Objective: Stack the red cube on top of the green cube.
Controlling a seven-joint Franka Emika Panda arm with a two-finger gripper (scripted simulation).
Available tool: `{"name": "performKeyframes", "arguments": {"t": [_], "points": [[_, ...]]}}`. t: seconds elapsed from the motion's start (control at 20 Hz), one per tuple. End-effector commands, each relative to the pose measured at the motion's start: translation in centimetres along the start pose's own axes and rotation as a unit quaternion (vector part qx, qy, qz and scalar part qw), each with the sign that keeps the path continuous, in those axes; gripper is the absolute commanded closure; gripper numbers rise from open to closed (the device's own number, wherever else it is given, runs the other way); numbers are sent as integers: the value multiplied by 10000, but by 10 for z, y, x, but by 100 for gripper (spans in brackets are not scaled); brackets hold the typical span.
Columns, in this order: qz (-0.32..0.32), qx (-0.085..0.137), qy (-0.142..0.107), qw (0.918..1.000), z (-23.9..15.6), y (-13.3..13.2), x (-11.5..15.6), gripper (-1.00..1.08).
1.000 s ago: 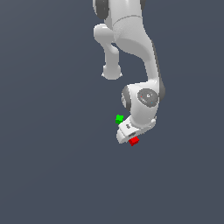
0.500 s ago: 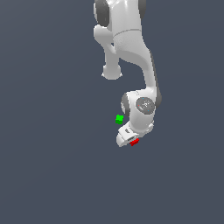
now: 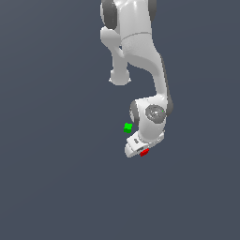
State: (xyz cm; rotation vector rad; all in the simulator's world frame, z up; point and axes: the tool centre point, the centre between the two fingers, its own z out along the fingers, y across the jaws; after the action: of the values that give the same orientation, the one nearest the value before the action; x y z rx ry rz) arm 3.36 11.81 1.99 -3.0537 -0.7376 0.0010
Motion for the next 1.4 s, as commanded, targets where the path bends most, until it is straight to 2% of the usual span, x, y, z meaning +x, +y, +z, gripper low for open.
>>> {"name": "performKeyframes", "arguments": {"t": [0.0,0.4,1.0,1.35], "points": [[0,-1,3,10000,0,0,0,108],[0,-1,3,10000,-11,0,0,108],[-3,-3,2,10000,-84,-1,-1,108],[-3,-3,2,10000,-100,0,0,108]]}}
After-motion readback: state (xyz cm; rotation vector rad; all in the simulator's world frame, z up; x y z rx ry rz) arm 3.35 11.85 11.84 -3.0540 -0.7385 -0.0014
